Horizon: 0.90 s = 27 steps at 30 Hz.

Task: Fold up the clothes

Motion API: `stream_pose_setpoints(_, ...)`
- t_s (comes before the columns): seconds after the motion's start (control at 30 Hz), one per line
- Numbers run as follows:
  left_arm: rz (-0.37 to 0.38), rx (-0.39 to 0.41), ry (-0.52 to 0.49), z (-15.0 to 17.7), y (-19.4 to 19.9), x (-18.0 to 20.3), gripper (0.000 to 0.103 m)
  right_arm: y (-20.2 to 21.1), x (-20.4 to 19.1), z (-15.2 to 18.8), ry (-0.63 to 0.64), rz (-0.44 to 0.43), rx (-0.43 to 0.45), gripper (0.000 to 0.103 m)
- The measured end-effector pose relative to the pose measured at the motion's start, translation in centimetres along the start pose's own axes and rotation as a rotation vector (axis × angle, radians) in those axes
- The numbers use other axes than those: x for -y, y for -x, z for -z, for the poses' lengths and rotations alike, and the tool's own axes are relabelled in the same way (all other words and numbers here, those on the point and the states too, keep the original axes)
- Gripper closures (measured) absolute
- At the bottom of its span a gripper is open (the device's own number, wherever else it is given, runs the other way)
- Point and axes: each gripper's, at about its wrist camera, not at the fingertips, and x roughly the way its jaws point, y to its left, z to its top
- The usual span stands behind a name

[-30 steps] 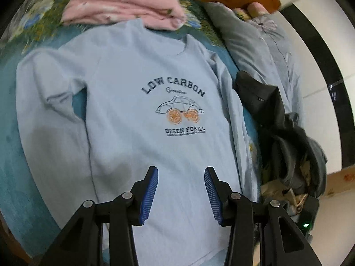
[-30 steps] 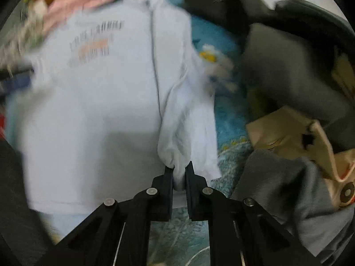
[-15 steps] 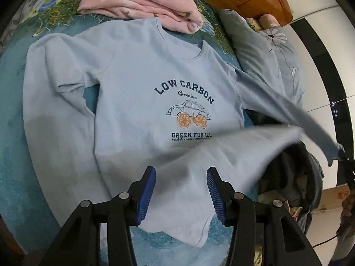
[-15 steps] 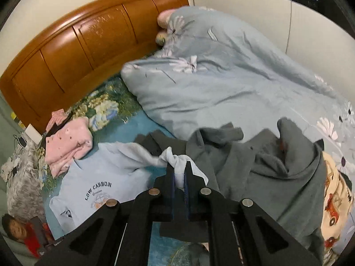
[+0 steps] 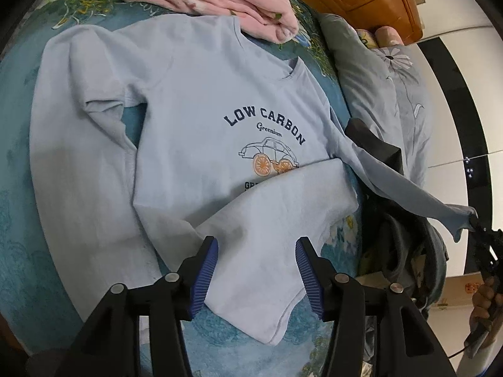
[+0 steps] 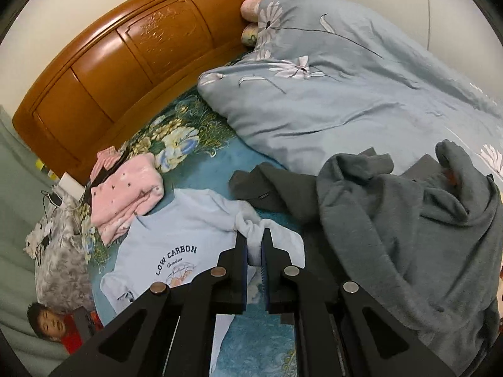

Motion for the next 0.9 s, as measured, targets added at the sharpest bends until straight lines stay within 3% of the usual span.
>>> stream_pose_setpoints(0.13, -0.017, -0.008, -0.014, 0.0, 0.0, 0.1, 0.047, -0.8, -0.8, -0.2, -0.066, -0.063, -0.018, 0.096)
stream_pose_setpoints(0.4, 0.048, 0.009, 0.038, -0.4, 0.6, -0.6, 0.046, -1.0, -3.3, -2.7, -0.146, -0.207, -0.041, 0.096)
stream_pose_setpoints(0.6, 0.129, 0.042, 0.088, -1.9, 2.4, -1.7, 0.046, 0.4, -9.8, -6.8, -0.102, -0.365, 0.039, 0.096)
stream_pose_setpoints(0.7, 0.149, 0.099, 0.099, -3.7, 4.4, -2.5, 0.046, 0.4, -13.9, -7.8, -0.059, -0.459, 0.075, 0.096)
stream_pose_setpoints(0.8, 0.173, 0.157, 0.154, -5.4, 6.4, -4.2, 0.046, -3.8, -18.7, -6.1, -0.011, -0.494, 0.002, 0.096)
stream_pose_setpoints(0.9, 0.147, 0.186, 0.189, -6.6, 7.8, -6.0, 0.046, -10.9, -23.6, -1.9, 0.048, -0.467, -0.154, 0.096)
